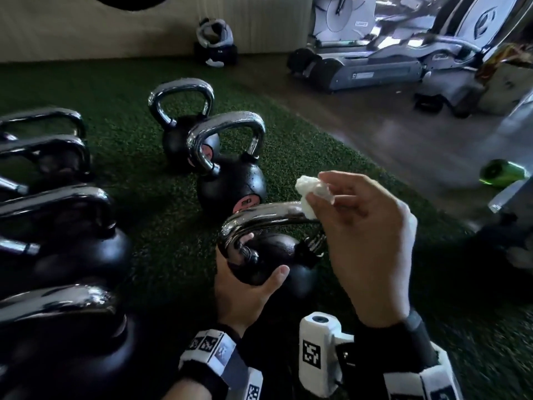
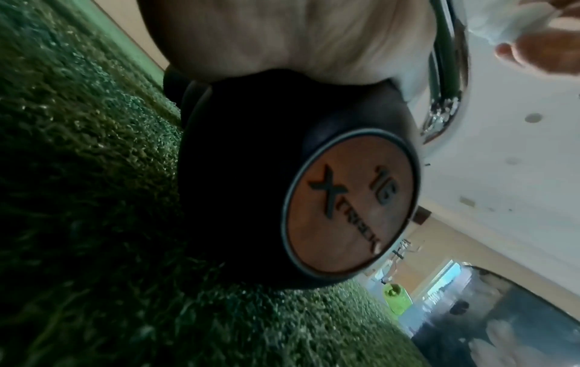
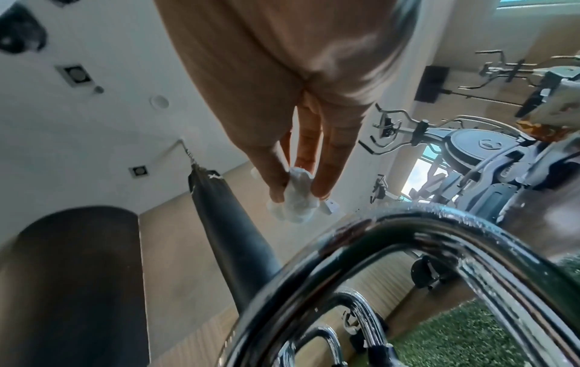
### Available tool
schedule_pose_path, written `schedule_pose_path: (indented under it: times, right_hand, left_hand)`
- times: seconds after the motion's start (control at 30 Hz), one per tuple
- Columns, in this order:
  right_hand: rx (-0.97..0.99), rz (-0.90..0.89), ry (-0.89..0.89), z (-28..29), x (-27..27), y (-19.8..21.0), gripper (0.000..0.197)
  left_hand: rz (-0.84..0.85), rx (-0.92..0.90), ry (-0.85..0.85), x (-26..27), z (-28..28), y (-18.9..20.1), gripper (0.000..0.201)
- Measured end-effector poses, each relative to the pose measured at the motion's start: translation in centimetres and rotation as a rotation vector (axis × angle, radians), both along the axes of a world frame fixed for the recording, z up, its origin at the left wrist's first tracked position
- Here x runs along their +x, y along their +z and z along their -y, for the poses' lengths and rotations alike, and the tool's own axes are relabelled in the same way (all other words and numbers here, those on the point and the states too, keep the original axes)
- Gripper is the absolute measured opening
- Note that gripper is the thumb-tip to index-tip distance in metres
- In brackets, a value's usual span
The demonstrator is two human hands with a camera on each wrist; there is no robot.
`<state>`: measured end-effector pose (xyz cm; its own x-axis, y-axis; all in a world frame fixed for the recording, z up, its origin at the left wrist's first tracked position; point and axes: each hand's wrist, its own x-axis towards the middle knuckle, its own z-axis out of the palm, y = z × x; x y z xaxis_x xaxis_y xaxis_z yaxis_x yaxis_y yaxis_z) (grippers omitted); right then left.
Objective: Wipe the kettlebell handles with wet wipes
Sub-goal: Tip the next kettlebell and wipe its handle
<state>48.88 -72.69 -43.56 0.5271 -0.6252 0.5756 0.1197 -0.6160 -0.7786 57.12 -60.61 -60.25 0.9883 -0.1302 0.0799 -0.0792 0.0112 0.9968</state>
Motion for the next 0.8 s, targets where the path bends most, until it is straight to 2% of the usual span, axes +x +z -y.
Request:
schedule_pose_path:
  times: [0.2, 0.3, 0.47, 0.6, 0.7, 0.8]
  right_hand:
    - [-0.246, -0.047, 0.010, -2.5, 2.3, -1.7, 0.016]
    - [-0.259, -0.061, -0.014, -2.6, 2.4, -2.7, 0.015]
    - [-0.221, -0.107, -0.189, 0.5, 1.3, -3.4, 0.015]
    - [-0.287, -0.147, -0.131, -0.3, 1.8, -3.5, 0.017]
    - [-0.195, -0.124, -0.152, 0.5, 1.8, -3.9, 0.018]
    - [0.057, -0.171, -0.179, 3.4, 1.3, -4.8, 0.018]
  left_hand:
    - [-0.009, 0.011, -0.006, -0.3, -0.1, -0.1, 0.107]
    - [-0.030, 0.013, -0.013, -0.3, -0.2, -0.1, 0.108]
    - [-0.035, 0.022, -0.011, -0.7, -0.5, 0.5, 0.104]
    - [-0.038, 0.024, -0.028, -0.8, -0.4, 0.5, 0.102]
    - [-0.056, 0.036, -0.029, -0.6, -0.4, 0.3, 0.108]
    - [-0.081, 0.044, -0.021, -0.6, -0.4, 0.3, 0.121]
